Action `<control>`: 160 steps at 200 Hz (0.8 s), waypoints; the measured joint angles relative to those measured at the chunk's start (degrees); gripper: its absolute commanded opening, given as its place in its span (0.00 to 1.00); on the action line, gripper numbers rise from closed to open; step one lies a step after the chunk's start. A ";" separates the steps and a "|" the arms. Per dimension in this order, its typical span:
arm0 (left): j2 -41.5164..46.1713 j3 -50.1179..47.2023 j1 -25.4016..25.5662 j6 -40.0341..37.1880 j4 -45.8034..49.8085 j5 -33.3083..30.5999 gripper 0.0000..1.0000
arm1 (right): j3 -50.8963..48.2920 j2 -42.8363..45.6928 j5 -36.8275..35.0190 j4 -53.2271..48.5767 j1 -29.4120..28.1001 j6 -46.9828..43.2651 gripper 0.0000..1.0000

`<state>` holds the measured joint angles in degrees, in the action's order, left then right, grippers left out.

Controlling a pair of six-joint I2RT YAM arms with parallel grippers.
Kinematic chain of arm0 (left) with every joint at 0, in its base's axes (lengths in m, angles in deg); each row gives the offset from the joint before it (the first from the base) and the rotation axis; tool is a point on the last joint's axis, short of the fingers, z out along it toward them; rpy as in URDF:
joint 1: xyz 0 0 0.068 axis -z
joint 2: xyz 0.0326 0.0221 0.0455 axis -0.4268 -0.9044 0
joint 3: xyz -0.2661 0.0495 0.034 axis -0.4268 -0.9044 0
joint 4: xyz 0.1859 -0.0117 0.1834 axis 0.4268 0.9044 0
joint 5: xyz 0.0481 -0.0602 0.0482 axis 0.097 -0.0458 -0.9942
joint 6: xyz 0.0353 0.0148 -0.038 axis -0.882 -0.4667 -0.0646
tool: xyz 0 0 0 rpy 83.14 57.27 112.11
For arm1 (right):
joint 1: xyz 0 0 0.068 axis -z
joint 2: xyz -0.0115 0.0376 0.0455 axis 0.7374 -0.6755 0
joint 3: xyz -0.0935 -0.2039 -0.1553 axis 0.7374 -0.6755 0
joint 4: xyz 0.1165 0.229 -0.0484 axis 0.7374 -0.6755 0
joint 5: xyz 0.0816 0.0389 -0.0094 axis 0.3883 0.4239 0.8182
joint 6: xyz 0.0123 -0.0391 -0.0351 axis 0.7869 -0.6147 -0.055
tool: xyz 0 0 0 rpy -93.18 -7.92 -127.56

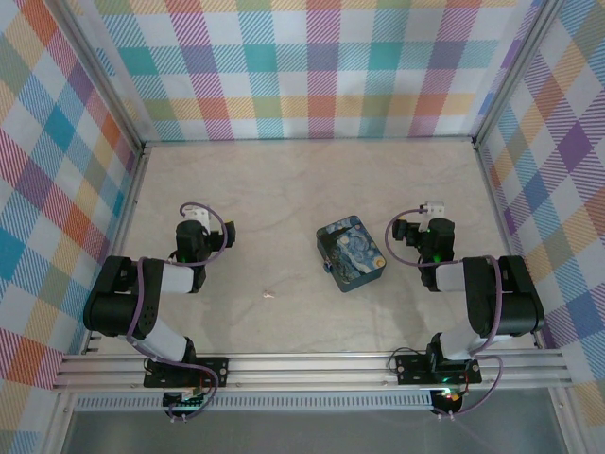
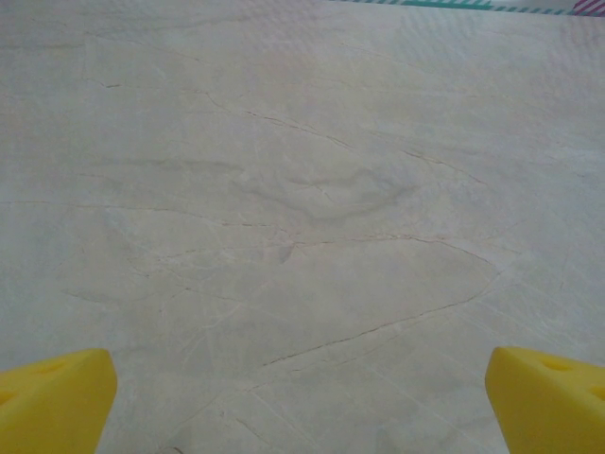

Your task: Unlock a padlock with a key

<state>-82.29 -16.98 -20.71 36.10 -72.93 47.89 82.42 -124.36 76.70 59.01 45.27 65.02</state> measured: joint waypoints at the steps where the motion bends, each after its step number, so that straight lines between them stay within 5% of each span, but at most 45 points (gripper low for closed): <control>1: 0.00 0.00 0.00 0.00 0.00 0.02 1.00 | 0.00 0.00 0.00 0.00 0.00 0.00 1.00; 69: 0.20 0.85 -0.15 0.04 2.40 0.00 1.00 | 0.46 0.52 -0.02 -1.79 0.00 0.02 1.00; 123: 5.03 13.55 -0.20 1.03 20.41 -1.86 1.00 | 7.93 13.40 0.70 -18.47 0.00 0.79 1.00; 160: 7.08 22.36 -0.68 11.13 30.36 1.70 1.00 | 12.41 23.41 0.94 -33.57 0.04 11.63 1.00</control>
<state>-75.21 5.38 -21.38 47.23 -42.57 49.59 94.84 -100.95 77.64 25.44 45.31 76.65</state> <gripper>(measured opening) 0.997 0.996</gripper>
